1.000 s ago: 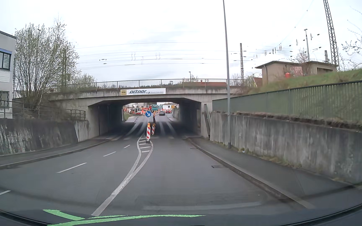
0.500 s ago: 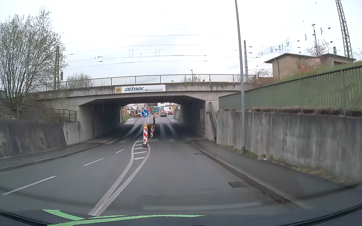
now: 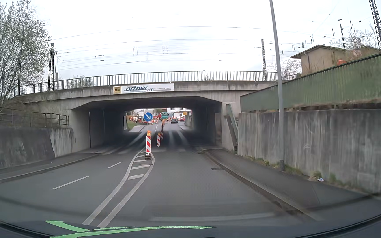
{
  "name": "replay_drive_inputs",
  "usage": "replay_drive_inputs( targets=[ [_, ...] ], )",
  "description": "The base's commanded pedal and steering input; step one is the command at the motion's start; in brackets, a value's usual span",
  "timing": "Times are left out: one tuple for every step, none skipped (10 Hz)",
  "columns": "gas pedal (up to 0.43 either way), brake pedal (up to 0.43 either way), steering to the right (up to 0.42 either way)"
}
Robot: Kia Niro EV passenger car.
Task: Follow the waypoints while adhering to traffic rules and regulations
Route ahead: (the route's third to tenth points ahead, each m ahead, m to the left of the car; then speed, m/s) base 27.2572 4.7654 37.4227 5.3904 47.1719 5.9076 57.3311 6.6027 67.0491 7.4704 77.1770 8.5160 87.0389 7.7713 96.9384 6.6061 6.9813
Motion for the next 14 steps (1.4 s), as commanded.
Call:
replay_drive_inputs(
  targets=[
    [0.000, 0.000, -0.014],
    [0.000, 0.000, -0.013],
    [0.000, 0.000, -0.014],
    [0.000, 0.000, -0.011],
    [0.000, 0.000, -0.009],
    [0.000, 0.000, -0.008],
    [0.000, 0.000, -0.005],
    [0.000, 0.000, -0.006],
    [0.000, 0.000, -0.006],
    [0.000, 0.000, -0.005],
    [0.000, 0.000, -0.006],
    [0.000, 0.000, -0.006],
    [0.000, 0.000, -0.006],
    [0.000, 0.000, -0.006]
  ],
)
